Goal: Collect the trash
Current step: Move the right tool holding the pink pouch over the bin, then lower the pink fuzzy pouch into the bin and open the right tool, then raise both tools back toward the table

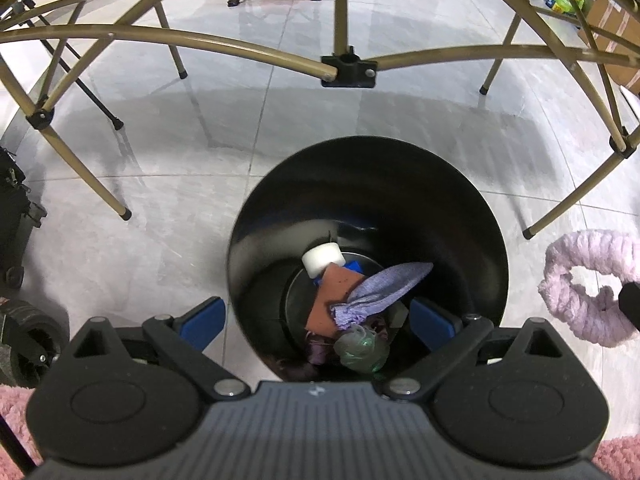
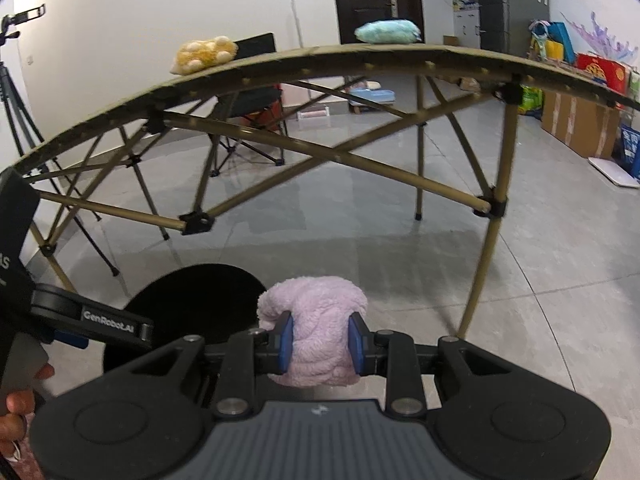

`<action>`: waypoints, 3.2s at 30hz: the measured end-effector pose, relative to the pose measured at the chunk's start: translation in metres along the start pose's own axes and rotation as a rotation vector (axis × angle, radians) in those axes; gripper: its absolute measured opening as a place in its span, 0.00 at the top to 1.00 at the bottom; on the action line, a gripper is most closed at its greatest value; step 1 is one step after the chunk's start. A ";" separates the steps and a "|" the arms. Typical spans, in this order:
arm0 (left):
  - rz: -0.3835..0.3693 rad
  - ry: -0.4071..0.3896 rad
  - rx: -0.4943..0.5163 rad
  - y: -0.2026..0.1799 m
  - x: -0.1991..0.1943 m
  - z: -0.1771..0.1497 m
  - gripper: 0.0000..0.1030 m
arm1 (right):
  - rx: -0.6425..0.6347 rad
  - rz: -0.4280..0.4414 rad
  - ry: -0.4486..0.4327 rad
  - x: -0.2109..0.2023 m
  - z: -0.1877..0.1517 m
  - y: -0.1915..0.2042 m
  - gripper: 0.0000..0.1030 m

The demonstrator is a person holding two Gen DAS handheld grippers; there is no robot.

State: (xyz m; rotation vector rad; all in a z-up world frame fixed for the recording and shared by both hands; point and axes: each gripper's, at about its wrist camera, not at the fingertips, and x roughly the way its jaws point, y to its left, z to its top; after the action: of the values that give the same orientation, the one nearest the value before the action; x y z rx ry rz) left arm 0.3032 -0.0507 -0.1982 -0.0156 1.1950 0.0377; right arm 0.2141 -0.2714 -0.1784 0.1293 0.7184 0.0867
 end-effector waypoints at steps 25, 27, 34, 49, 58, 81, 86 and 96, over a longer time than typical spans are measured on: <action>-0.007 -0.046 -0.118 0.084 -0.020 -0.012 0.02 | -0.119 0.064 0.076 0.029 0.009 0.082 0.73; -0.006 -0.043 -0.129 0.090 -0.021 -0.013 0.02 | -0.122 0.068 0.094 0.035 0.008 0.088 0.73; -0.004 -0.039 -0.160 0.110 -0.019 -0.014 0.02 | -0.135 0.068 0.158 0.056 0.006 0.105 0.73; 0.002 -0.024 -0.196 0.132 -0.013 -0.013 0.02 | -0.109 0.068 0.317 0.100 -0.005 0.134 0.73; 0.011 -0.012 -0.214 0.140 -0.009 -0.015 0.02 | -0.115 0.049 0.377 0.114 -0.009 0.145 0.73; 0.019 -0.004 -0.225 0.146 -0.007 -0.016 0.02 | -0.047 0.026 0.406 0.125 -0.008 0.138 0.00; 0.022 -0.006 -0.225 0.146 -0.006 -0.018 0.01 | -0.052 0.022 0.395 0.121 -0.008 0.138 0.00; -0.007 -0.050 -0.230 0.147 -0.015 -0.017 0.00 | -0.056 0.030 0.358 0.112 -0.001 0.136 0.00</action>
State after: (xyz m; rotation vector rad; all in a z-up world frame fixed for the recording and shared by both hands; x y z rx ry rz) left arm 0.2762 0.0954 -0.1892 -0.2199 1.1358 0.1680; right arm 0.2926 -0.1231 -0.2320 0.0707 1.0703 0.1607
